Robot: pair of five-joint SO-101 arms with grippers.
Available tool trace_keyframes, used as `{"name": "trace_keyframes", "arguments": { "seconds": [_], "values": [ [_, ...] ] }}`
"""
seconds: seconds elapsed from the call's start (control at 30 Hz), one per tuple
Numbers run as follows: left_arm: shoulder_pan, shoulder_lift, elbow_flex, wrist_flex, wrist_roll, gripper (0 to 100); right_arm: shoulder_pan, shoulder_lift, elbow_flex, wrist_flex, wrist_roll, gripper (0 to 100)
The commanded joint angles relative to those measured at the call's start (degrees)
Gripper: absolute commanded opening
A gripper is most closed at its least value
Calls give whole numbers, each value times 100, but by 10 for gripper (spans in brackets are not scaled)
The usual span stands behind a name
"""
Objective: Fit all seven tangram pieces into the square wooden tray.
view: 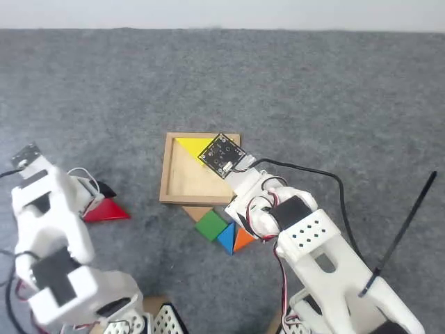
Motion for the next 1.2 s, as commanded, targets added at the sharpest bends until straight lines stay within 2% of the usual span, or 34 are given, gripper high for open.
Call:
{"name": "trace_keyframes", "arguments": {
  "seconds": [0.0, 0.13, 0.37, 0.5, 0.77, 0.97, 1.17],
  "values": [
    [44, 527, -708, 404, 105, 316, 22, -40, -44, -66, -35, 7],
    [44, 932, -1033, 703, 70, 316, 22, -40, -44, -66, -35, 7],
    [105, 308, -356, 396, 79, 316, 22, -40, -44, -66, -35, 7],
    [158, 378, -356, 360, 123, 315, 22, -40, -44, -66, -35, 7],
    [132, 1424, -1288, 967, 308, 301, 22, -40, -44, -66, -35, 7],
    [123, 1345, -1244, 958, 281, 299, 22, -40, -44, -66, -35, 7],
    [158, 1081, -1007, 774, -114, 211, 22, -40, -44, -66, -35, 7]
  ]
}}
